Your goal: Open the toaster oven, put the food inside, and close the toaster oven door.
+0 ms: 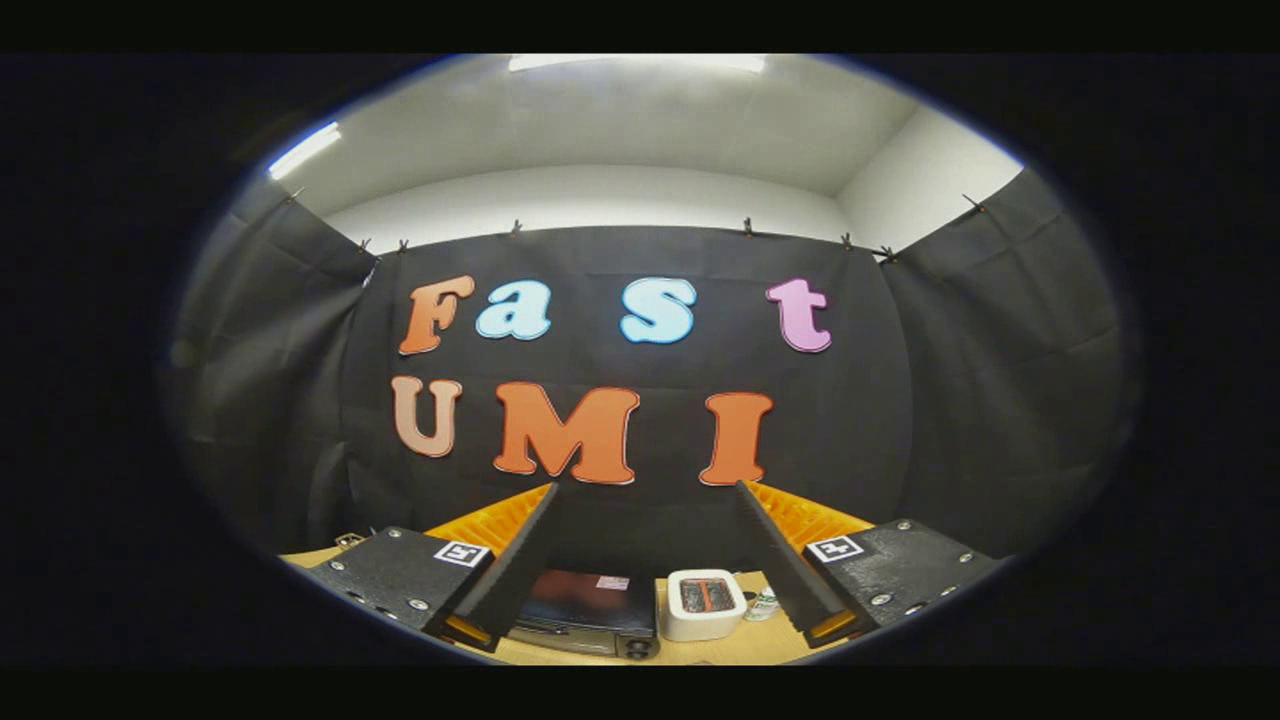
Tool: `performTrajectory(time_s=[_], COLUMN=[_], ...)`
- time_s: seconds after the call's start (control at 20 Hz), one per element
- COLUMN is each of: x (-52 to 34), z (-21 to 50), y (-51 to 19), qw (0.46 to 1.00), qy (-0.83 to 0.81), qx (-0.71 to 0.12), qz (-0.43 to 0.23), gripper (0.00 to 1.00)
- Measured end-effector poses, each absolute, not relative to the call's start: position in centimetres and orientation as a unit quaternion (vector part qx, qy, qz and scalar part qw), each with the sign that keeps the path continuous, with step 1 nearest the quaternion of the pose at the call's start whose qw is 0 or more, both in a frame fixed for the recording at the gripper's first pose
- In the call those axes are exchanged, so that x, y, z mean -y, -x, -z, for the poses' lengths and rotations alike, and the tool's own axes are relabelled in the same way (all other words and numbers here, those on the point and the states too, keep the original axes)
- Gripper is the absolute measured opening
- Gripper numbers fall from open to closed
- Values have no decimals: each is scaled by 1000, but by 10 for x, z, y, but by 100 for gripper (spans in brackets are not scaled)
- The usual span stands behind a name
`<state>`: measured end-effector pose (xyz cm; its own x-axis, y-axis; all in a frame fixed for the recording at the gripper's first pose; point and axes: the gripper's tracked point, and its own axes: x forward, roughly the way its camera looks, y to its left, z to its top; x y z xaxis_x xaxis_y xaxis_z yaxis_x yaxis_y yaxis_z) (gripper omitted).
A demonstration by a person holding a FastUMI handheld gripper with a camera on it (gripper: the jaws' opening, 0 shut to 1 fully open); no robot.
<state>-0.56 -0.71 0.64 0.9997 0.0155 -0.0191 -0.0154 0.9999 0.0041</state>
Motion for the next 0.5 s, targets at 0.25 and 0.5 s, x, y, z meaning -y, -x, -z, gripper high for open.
performTrajectory(time_s=[0.25,0.5], x=[14,-18], z=[11,61], y=[1,-6], qw=[999,996], qy=[-27,-41], qx=[-34,-77], qz=[0,-18], gripper=[99,99])
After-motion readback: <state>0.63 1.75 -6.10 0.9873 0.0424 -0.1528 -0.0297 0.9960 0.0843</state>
